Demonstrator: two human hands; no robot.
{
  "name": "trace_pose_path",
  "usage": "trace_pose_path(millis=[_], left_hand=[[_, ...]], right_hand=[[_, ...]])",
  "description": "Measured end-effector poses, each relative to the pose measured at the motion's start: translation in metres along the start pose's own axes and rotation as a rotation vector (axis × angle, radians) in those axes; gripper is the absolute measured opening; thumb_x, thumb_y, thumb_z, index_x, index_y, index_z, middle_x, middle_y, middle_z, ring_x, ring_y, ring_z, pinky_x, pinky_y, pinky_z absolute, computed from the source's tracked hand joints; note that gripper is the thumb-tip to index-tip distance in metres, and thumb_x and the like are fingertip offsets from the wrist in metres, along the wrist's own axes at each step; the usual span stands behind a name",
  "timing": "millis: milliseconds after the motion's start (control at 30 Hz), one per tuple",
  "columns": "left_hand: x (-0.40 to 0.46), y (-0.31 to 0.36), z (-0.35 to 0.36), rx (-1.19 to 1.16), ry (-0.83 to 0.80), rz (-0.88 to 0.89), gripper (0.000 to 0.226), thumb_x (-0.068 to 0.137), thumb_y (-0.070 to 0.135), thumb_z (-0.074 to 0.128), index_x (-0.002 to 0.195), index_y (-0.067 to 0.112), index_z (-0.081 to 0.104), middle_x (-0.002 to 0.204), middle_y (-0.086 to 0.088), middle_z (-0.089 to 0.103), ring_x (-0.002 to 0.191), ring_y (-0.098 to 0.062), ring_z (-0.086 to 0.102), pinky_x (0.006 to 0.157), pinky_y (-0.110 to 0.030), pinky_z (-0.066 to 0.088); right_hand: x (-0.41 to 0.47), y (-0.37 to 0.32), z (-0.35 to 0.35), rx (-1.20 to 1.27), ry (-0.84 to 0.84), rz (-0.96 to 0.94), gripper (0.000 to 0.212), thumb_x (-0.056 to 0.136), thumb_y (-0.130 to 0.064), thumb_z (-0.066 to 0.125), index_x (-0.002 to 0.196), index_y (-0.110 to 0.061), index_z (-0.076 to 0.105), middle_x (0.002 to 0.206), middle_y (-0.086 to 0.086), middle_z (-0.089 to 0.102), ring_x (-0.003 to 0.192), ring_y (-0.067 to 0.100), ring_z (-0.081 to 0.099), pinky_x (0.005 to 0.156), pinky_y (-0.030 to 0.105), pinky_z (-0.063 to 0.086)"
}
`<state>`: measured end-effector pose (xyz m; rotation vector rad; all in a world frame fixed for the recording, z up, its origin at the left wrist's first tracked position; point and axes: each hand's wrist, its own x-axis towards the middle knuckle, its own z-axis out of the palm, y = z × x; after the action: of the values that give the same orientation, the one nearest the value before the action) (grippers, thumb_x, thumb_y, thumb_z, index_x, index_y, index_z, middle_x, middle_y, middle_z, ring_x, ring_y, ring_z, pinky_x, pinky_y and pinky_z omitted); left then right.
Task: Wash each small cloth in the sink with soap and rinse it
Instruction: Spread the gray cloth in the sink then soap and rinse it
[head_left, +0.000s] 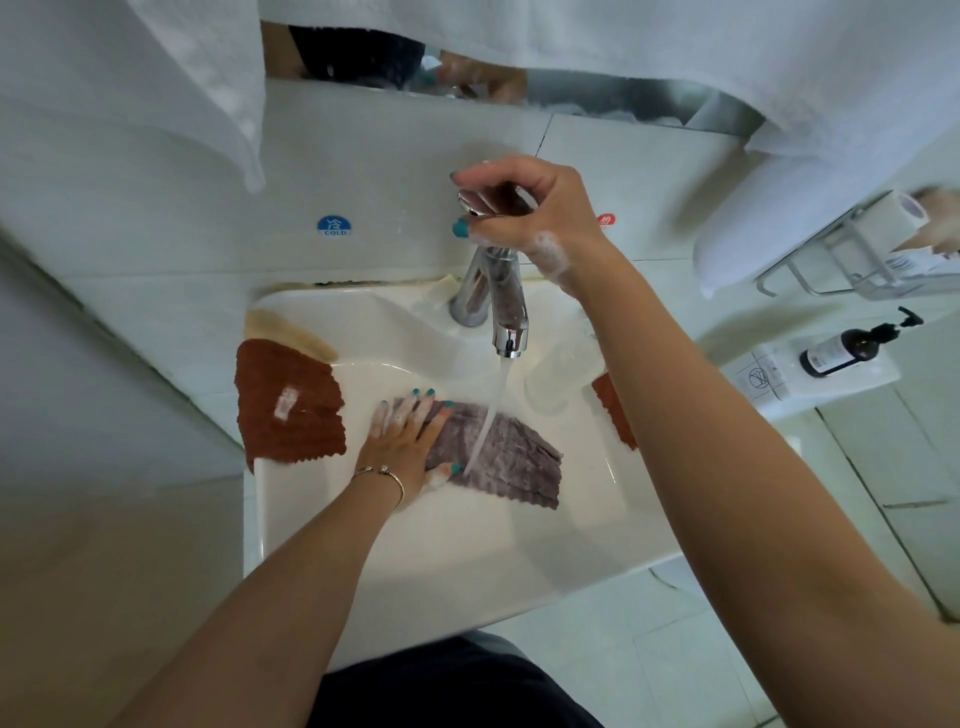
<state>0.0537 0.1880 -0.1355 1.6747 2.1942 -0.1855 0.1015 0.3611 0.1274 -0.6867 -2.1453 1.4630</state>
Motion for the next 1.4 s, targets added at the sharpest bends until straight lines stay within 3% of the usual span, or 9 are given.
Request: trace_pose_path(millis=[233, 400, 500, 633, 800, 967, 1167, 1333, 1400], left_hand=[[-0.016, 0.008, 0.004, -0.042, -0.006, -0.078, 0.078, 0.096, 0.064, 0.026, 0.152, 0.029, -0.016, 0.16, 0.001, -0.023, 0.147, -0.026, -0.02, 0.118, -0.048, -0.013], [-0.025, 0.017, 0.012, -0.153, 0.1, -0.143, 0.077, 0.095, 0.061, 0.033, 0.155, 0.029, -0.004, 0.162, 0.0, -0.014, 0.149, -0.023, -0.016, 0.117, -0.049, -0.013], [-0.036, 0.021, 0.015, -0.148, 0.073, -0.169, 0.079, 0.095, 0.063, 0.032, 0.154, 0.028, -0.006, 0.162, 0.0, -0.015, 0.148, -0.022, -0.018, 0.116, -0.048, -0.016], [-0.044, 0.024, 0.01, -0.254, 0.167, -0.225, 0.093, 0.083, 0.06, 0.059, 0.152, 0.021, 0.011, 0.15, -0.007, 0.024, 0.143, -0.03, 0.015, 0.119, -0.048, -0.004], [-0.041, 0.019, -0.003, -0.496, 0.194, -0.328, 0.075, 0.063, 0.051, 0.082, 0.123, 0.021, 0.047, 0.116, -0.003, 0.047, 0.11, -0.026, 0.044, 0.096, -0.035, 0.027], [-0.044, 0.001, -0.015, -1.028, 0.187, -0.328, 0.044, 0.073, 0.04, 0.081, 0.066, 0.014, 0.047, 0.065, 0.003, 0.041, 0.064, -0.016, 0.04, 0.059, -0.028, 0.031], [-0.055, 0.036, -0.046, -1.494, 0.348, -0.276, 0.019, 0.091, 0.007, 0.064, 0.084, 0.011, 0.047, 0.071, -0.005, 0.052, 0.046, -0.003, 0.052, 0.04, -0.016, 0.04], [-0.048, 0.068, -0.058, -1.617, 0.58, -0.23, 0.026, 0.093, 0.01, 0.058, 0.109, 0.03, 0.058, 0.112, 0.007, 0.064, 0.099, 0.002, 0.062, 0.08, -0.012, 0.049], [-0.044, 0.081, -0.068, -1.62, 0.664, -0.248, 0.014, 0.098, 0.017, 0.055, 0.1, 0.03, 0.058, 0.101, 0.011, 0.065, 0.091, 0.005, 0.062, 0.079, -0.012, 0.048]], right_hand=[[-0.085, 0.03, 0.007, -0.058, 0.281, -0.049, 0.052, 0.071, -0.019, 0.083, 0.112, -0.045, 0.063, 0.125, -0.013, 0.055, 0.128, 0.004, 0.045, 0.105, 0.021, 0.034], [-0.149, 0.083, 0.024, 0.087, 0.368, 0.166, 0.033, 0.077, -0.006, 0.079, 0.095, -0.032, 0.071, 0.095, -0.005, 0.068, 0.093, 0.012, 0.064, 0.087, 0.028, 0.053], [-0.166, 0.146, 0.036, -0.151, 0.248, 0.438, 0.026, 0.079, 0.001, 0.074, 0.094, -0.019, 0.07, 0.085, -0.001, 0.068, 0.076, 0.011, 0.062, 0.077, 0.03, 0.049], [-0.154, 0.196, 0.05, -0.656, 0.086, 0.623, 0.056, 0.08, -0.028, 0.076, 0.131, -0.018, 0.054, 0.127, 0.005, 0.059, 0.121, 0.027, 0.05, 0.098, 0.037, 0.043], [-0.151, 0.201, 0.061, -0.991, -0.118, 0.604, 0.028, 0.089, -0.042, 0.061, 0.106, -0.019, 0.061, 0.109, 0.005, 0.057, 0.11, 0.029, 0.049, 0.088, 0.038, 0.035], [-0.164, 0.192, 0.05, -0.192, -0.121, 0.574, 0.022, 0.086, -0.007, 0.062, 0.071, -0.009, 0.045, 0.071, 0.001, 0.046, 0.068, 0.019, 0.044, 0.066, 0.033, 0.04], [-0.168, 0.155, 0.056, 0.177, 0.084, 0.409, 0.021, 0.097, 0.006, 0.043, 0.101, -0.014, 0.043, 0.074, 0.02, 0.055, 0.05, 0.029, 0.05, 0.04, 0.034, 0.041], [-0.163, 0.139, 0.065, 0.231, 0.185, 0.348, 0.022, 0.094, -0.021, 0.063, 0.113, -0.012, 0.057, 0.096, 0.002, 0.067, 0.083, 0.011, 0.066, 0.073, 0.031, 0.055], [-0.157, 0.136, 0.07, 0.184, 0.224, 0.352, 0.025, 0.092, -0.037, 0.064, 0.107, -0.018, 0.059, 0.093, -0.004, 0.067, 0.089, 0.012, 0.065, 0.082, 0.034, 0.054]])
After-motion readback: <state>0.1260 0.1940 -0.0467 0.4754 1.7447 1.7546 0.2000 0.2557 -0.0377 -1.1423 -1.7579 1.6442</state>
